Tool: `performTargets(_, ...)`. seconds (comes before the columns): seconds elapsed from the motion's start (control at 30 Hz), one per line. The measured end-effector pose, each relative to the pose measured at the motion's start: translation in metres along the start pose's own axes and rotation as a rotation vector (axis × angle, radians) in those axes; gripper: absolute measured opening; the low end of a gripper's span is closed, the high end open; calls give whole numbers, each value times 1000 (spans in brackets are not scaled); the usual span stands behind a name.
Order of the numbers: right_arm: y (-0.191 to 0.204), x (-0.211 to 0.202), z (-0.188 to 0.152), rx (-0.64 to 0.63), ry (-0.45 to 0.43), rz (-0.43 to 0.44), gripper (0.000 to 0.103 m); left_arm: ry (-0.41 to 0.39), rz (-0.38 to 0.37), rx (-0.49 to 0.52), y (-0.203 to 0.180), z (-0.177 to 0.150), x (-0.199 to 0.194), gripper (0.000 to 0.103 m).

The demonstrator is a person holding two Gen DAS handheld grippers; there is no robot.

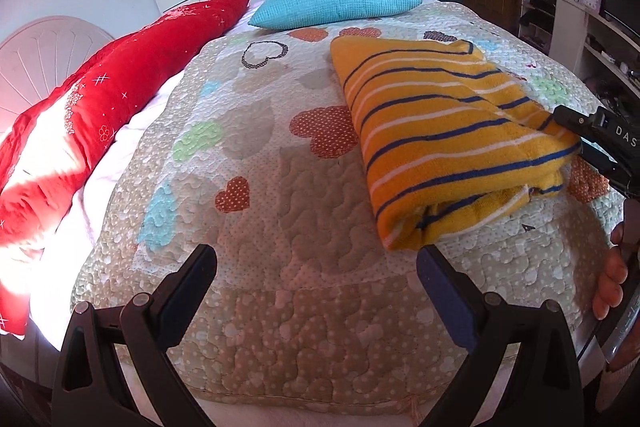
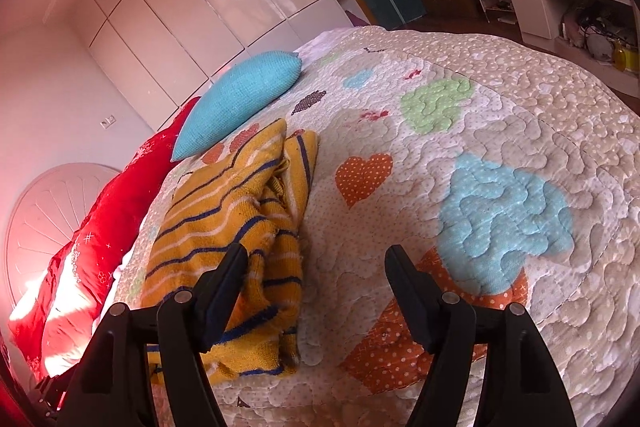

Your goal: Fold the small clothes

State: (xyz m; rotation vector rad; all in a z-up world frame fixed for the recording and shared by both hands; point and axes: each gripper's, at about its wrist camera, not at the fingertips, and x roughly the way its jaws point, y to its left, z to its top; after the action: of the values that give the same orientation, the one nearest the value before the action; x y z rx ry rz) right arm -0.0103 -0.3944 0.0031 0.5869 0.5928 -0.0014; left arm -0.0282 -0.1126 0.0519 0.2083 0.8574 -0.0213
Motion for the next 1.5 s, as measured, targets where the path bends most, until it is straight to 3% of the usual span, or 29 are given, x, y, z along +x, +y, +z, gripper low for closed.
performTargets(0.23,8,1,-3,-43,-7,-28,78,28,-5,4,-2,-3,5,100)
performTargets(0.77,0,11,-3,-14,28,-52,81,58,-67,-39,24,0,25,100)
performTargets(0.9,13,-10,22,-75,-8,-90,81,32,-109,-58,39,20,25,100)
performTargets(1.0,26,-17,53,-126,-43,-85,87,40,-185,-94,50,47,32,100)
performTargets(1.13,52,24,86,-232,15,-133,87,46,-277,-125,45,96,54,100)
performTargets(1.3,71,99,96,-280,159,-129,87,97,-318,-129,16,141,110,100)
performTargets(1.43,49,144,91,-253,245,-232,87,158,-311,-153,2,151,153,100)
performTargets(1.5,29,150,89,-191,263,-216,89,174,-318,-145,-4,150,164,103)
